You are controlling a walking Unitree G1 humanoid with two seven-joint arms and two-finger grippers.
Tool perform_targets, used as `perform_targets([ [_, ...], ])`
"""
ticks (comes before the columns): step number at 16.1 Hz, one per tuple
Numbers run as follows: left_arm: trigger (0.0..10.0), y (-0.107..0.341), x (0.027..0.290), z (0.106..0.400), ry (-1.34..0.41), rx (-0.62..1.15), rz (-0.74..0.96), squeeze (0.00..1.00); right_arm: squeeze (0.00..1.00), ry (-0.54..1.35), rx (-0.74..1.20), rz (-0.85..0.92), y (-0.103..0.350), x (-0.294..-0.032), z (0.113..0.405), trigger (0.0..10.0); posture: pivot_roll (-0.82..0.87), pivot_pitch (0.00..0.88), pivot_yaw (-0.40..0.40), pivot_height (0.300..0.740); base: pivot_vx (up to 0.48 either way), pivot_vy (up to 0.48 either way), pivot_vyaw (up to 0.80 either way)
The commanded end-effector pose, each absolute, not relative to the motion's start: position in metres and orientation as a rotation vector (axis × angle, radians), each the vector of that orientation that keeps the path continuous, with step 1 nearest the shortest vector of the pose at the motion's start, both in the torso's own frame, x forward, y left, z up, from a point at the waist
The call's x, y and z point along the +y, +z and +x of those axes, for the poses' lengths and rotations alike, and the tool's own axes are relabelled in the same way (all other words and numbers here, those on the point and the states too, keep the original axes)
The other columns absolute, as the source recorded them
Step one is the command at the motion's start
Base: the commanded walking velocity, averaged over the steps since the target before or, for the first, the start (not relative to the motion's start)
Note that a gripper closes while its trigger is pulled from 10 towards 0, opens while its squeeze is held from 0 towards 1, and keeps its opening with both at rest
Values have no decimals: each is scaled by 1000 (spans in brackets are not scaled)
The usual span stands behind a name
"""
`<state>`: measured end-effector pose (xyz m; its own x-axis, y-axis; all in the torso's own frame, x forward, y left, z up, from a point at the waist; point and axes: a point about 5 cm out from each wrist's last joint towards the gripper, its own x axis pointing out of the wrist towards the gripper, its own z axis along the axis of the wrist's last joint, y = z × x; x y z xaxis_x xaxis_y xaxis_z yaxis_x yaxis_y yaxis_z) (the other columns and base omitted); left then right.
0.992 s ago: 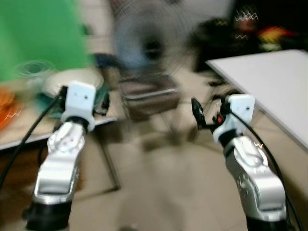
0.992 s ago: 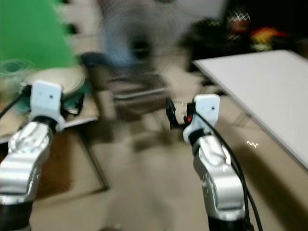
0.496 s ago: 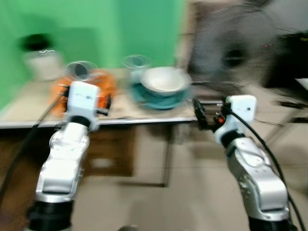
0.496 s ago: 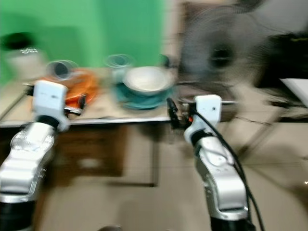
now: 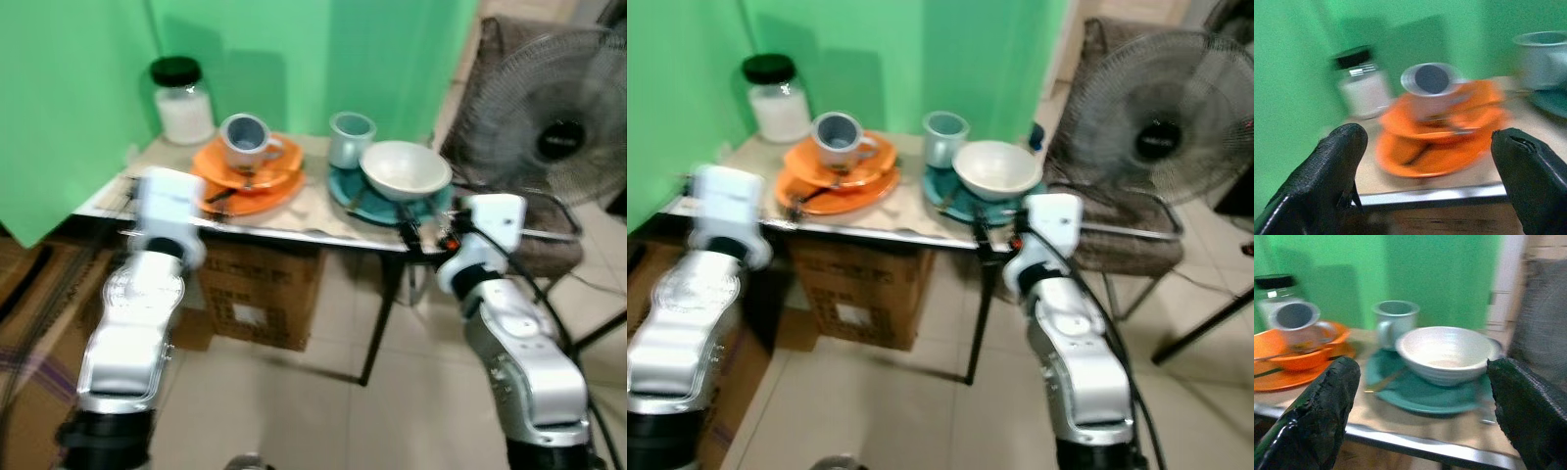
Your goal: Setting the table
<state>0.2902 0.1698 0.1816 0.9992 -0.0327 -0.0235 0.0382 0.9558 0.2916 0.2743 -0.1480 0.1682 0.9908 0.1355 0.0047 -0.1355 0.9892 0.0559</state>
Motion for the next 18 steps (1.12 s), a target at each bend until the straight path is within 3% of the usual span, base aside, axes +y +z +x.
perform_targets([
  [1, 10000, 182, 175, 288, -16, 34, 291, 0, 0, 146, -3, 67, 171, -145, 276, 10000, 72, 0, -23, 740, 0, 0, 0],
  [5, 10000, 172, 185, 284, -19, 98, 273, 0, 0, 166, 5, 115, 168, -134, 275, 10000, 78, 0, 36, 740, 0, 0, 0],
  [8, 10000, 179, 167, 283, -112, 0, 363, 0, 0, 119, 71, 154, 148, -139, 267, 10000, 68, 0, 60, 740, 0, 0, 0],
  [12, 10000, 176, 156, 281, -172, 0, 308, 8, 0, 87, 66, 127, 149, -148, 265, 10000, 51, 0, 50, 740, 0, 0, 0],
  [15, 10000, 173, 157, 279, -158, 0, 293, 165, 0, 63, 80, 109, 146, -154, 263, 10000, 54, 0, 27, 740, 0, 0, 0],
  [18, 10000, 173, 161, 277, -141, -1, 281, 165, 0, 100, 51, 87, 151, -149, 262, 10000, 65, 0, 10, 740, 0, 0, 0],
])
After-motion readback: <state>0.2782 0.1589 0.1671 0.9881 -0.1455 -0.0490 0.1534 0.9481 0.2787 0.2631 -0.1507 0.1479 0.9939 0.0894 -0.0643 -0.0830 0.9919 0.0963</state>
